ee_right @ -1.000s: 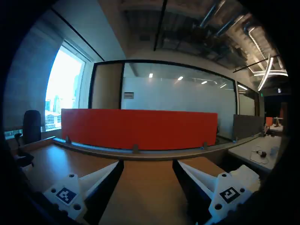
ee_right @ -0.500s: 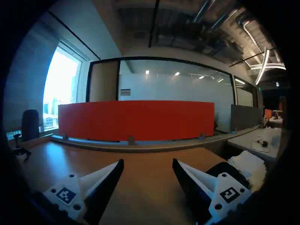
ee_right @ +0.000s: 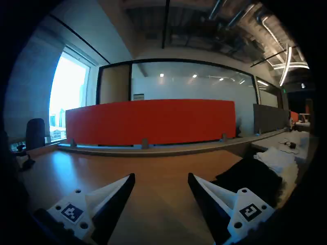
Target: Fold towel
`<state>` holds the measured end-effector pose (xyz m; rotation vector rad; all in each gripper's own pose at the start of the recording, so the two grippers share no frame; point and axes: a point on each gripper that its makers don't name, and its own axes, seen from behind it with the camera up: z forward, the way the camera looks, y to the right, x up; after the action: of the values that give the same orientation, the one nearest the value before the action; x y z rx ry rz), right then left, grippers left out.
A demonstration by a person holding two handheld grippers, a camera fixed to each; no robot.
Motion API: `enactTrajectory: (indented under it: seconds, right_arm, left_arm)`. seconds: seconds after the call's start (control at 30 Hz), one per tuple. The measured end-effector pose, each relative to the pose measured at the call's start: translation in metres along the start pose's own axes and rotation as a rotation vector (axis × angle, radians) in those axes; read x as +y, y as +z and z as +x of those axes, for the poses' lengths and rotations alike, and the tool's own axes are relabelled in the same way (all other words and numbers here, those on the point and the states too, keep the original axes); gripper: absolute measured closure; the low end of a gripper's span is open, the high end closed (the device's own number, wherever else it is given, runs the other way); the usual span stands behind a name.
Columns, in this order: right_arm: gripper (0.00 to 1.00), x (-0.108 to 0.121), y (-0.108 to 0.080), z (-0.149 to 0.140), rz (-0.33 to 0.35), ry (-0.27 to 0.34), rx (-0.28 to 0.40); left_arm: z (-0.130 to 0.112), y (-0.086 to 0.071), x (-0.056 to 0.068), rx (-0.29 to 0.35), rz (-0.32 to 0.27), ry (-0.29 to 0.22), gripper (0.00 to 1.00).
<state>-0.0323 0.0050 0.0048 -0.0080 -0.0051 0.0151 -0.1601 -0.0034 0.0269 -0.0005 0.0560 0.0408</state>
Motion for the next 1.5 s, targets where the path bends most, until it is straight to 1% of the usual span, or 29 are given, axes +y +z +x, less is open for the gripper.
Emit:
enactTrajectory:
  seconds: [0.1, 0.4, 0.6, 1.2, 1.5]
  right_arm:
    - [0.00, -0.002, -0.001, -0.005, 0.020, 0.003, -0.001]
    - [0.00, -0.007, -0.002, -0.008, 0.034, 0.029, 0.018]
    - [0.00, -0.006, -0.002, -0.017, 0.026, 0.004, 0.009]
    - [0.00, -0.011, -0.003, -0.017, 0.027, -0.026, 0.031]
    - [0.00, -0.012, -0.007, -0.014, 0.042, -0.030, 0.035]
  left_arm:
    - [0.000, 0.000, 0.000, 0.000, 0.000, 0.000, 0.01]
    - [0.000, 0.000, 0.000, 0.000, 0.000, 0.000, 0.00]
    - [0.000, 0.000, 0.000, 0.000, 0.000, 0.000, 0.00]
    - [0.000, 0.000, 0.000, 0.000, 0.000, 0.000, 0.00]
    - [0.000, 0.000, 0.000, 0.000, 0.000, 0.000, 0.00]
